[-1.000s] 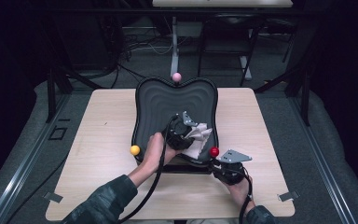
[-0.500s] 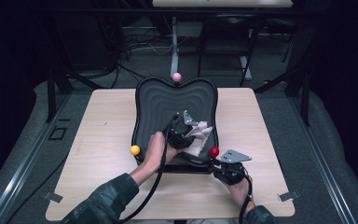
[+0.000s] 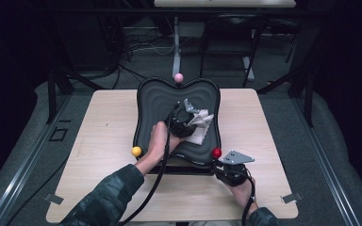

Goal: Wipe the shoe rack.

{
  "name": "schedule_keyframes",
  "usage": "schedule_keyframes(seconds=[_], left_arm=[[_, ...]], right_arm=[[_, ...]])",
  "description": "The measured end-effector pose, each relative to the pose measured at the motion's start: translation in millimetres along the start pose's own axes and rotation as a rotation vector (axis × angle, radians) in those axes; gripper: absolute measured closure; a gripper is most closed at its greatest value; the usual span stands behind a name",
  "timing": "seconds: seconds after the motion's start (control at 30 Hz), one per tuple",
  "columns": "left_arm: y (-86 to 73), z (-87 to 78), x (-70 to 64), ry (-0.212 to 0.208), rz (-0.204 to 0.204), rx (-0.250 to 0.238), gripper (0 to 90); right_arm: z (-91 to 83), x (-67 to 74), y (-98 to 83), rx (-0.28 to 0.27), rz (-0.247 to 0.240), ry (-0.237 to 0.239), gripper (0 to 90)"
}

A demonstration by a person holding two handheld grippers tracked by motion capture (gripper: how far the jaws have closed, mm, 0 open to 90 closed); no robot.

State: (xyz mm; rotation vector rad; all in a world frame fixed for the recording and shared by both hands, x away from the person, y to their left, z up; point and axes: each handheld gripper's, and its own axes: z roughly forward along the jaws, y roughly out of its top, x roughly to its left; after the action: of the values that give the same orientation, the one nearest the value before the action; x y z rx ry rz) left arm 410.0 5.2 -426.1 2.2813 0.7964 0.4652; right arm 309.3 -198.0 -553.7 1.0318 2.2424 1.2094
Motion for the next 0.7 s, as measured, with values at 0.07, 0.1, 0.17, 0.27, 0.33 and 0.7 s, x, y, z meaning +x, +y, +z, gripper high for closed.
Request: schedule_keyframes(seconds=[0.07, 0.1, 0.17, 0.27, 0.33, 0.7], left_arm=[[4.0, 0.8, 4.2, 0.008, -0.009, -0.005, 77.9], [6.0, 1.4, 6.0, 0.011, -0.011, -0.008, 77.9], [10.2, 2.4, 8.9, 0.014, -0.018, -0.010, 77.8], [16.7, 4.7, 11.2, 0.025, -0.013, -0.012, 77.7], [21.4, 6.3, 12.4, 0.032, -0.014, -0.014, 77.6], [49.7, 14.9, 22.6, 0.079, -0.035, -0.016, 76.8]], right_arm=[[-0.1, 0.1, 0.1, 0.001, 0.001, -0.001, 74.7], [-0.1, -0.1, 0.1, 0.002, 0.000, 0.000, 74.6], [0.1, -0.2, 0.0, -0.001, 0.001, 0.001, 74.6], [0.2, -0.4, 0.0, -0.001, -0.001, 0.001, 74.6], [-0.1, -0.5, 0.1, 0.002, -0.002, 0.001, 74.6], [0.3, -0.9, 0.2, 0.000, -0.005, 0.001, 74.5]])
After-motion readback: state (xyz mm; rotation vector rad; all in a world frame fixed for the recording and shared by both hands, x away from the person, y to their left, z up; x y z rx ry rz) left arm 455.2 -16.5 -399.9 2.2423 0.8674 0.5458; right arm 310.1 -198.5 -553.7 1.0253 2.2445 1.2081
